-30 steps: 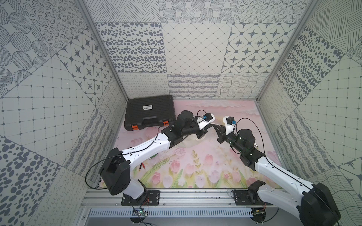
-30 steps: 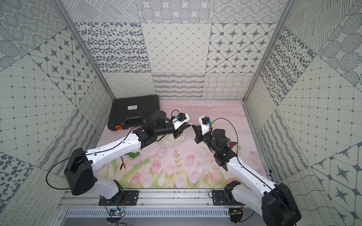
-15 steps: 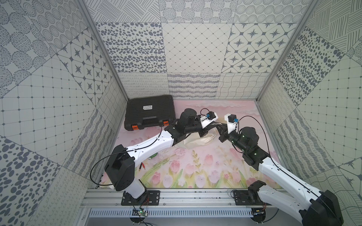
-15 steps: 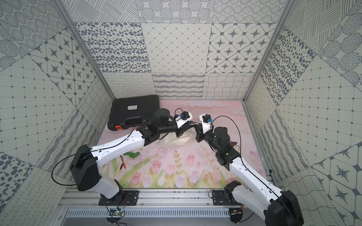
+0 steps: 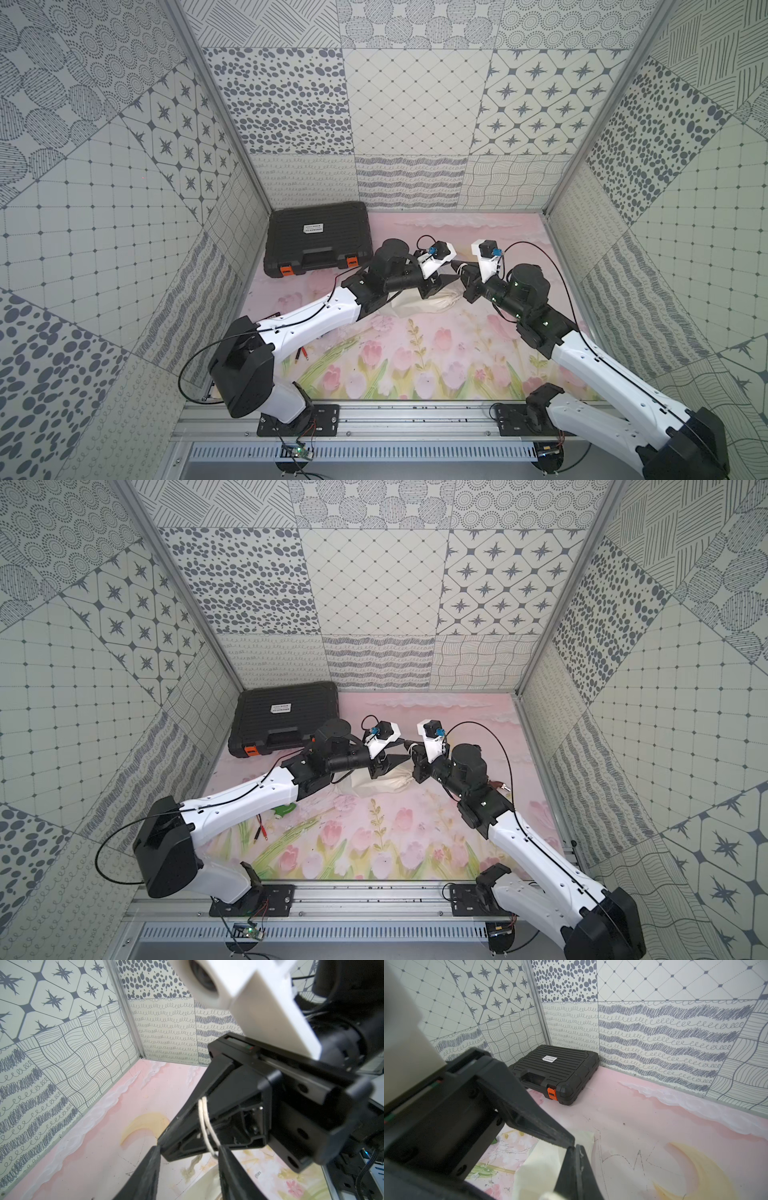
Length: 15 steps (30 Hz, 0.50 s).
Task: Close the soil bag
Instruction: Frap the soil bag at the center of the board.
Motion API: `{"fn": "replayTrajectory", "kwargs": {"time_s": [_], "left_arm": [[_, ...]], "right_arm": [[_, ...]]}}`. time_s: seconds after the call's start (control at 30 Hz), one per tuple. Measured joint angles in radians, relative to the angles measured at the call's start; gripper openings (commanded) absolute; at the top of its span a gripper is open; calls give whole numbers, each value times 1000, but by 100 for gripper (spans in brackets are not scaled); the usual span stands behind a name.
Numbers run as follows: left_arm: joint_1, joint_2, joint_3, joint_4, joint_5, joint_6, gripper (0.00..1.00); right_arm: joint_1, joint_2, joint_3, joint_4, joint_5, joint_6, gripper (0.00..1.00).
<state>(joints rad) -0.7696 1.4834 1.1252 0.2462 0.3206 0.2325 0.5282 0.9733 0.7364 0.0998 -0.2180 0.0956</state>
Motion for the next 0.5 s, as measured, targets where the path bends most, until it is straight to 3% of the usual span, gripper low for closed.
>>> {"fn": "replayTrajectory", "kwargs": {"time_s": [0.27, 0.5], "left_arm": [[-6, -116, -43, 2, -41, -35, 58], [-6, -151, -51, -5, -127, -38, 57]], "right_arm": [[16, 136, 268, 0, -55, -18, 0], [73, 231, 356, -5, -66, -45, 0]]}}
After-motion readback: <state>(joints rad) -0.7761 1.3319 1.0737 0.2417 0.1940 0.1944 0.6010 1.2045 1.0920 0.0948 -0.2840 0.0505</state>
